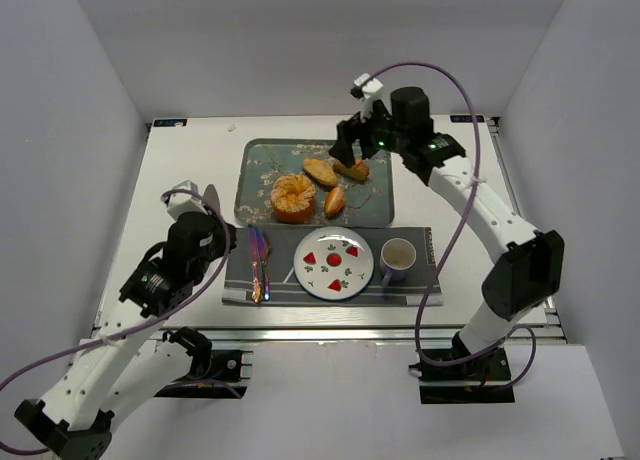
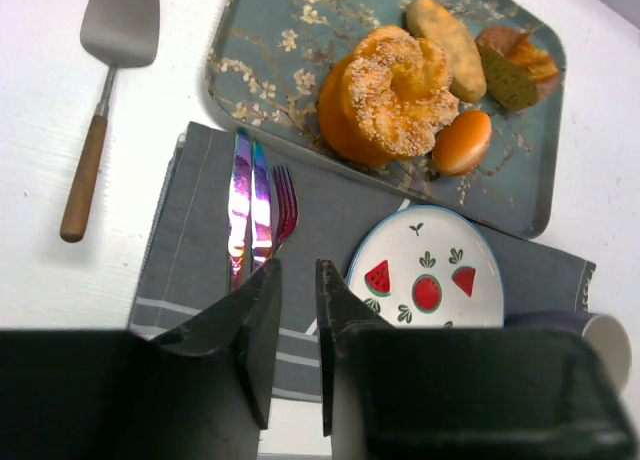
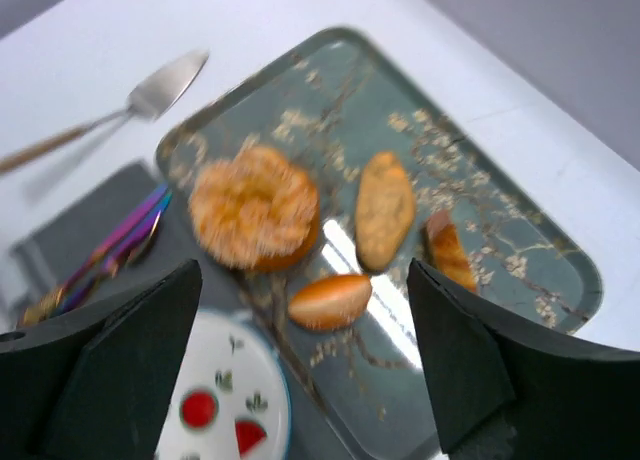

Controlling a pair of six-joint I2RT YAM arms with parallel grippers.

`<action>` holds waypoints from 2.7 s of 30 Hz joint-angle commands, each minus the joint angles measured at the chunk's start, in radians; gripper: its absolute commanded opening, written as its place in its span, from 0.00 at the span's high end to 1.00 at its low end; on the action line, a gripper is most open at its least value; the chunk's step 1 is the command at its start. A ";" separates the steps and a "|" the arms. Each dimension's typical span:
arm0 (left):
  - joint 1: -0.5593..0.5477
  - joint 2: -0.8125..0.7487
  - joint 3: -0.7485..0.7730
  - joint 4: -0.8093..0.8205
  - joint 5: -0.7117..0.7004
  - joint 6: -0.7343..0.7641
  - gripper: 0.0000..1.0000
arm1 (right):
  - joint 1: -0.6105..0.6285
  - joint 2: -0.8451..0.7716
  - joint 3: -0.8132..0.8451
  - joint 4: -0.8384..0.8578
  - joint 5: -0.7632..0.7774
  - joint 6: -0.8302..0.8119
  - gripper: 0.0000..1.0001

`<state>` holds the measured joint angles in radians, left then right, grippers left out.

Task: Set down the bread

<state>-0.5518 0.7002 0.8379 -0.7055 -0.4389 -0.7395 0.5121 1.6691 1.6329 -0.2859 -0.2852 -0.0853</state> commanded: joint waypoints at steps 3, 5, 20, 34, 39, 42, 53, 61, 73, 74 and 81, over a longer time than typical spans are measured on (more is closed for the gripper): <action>0.122 0.154 0.081 -0.019 0.086 0.100 0.73 | -0.228 -0.086 -0.163 0.004 -0.649 -0.232 0.31; 0.240 0.212 0.078 0.001 0.205 0.161 0.64 | -0.273 -0.094 -0.200 0.011 -0.735 -0.231 0.61; 0.780 0.472 -0.040 0.233 0.634 0.413 0.14 | -0.296 -0.267 -0.476 0.005 -0.796 -0.301 0.32; 0.868 0.670 -0.232 0.558 0.902 0.400 0.31 | -0.308 -0.299 -0.513 -0.007 -0.796 -0.291 0.32; 0.871 0.725 -0.235 0.584 0.930 0.394 0.37 | -0.327 -0.298 -0.501 -0.002 -0.795 -0.291 0.32; 0.869 0.734 -0.238 0.590 0.939 0.387 0.39 | -0.337 -0.296 -0.493 -0.001 -0.795 -0.288 0.32; 0.879 0.728 -0.234 0.590 0.959 0.378 0.68 | -0.353 -0.279 -0.464 0.011 -0.793 -0.281 0.32; 0.882 0.567 -0.218 0.575 1.031 0.318 1.00 | -0.374 -0.279 -0.446 0.010 -0.795 -0.289 0.32; 0.477 0.452 0.036 0.590 1.098 0.013 1.00 | -0.414 -0.264 -0.378 0.126 -0.628 -0.139 1.00; 0.416 0.481 0.059 0.594 1.106 -0.001 1.00 | -0.431 -0.263 -0.366 0.140 -0.612 -0.092 1.00; 0.155 0.741 0.217 0.591 1.151 -0.070 1.00 | -0.489 -0.256 -0.373 0.195 -0.608 -0.016 0.85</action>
<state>-0.3264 1.3411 0.9691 -0.1143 0.6727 -0.7677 0.0380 1.4075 1.2346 -0.1505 -0.9028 -0.1631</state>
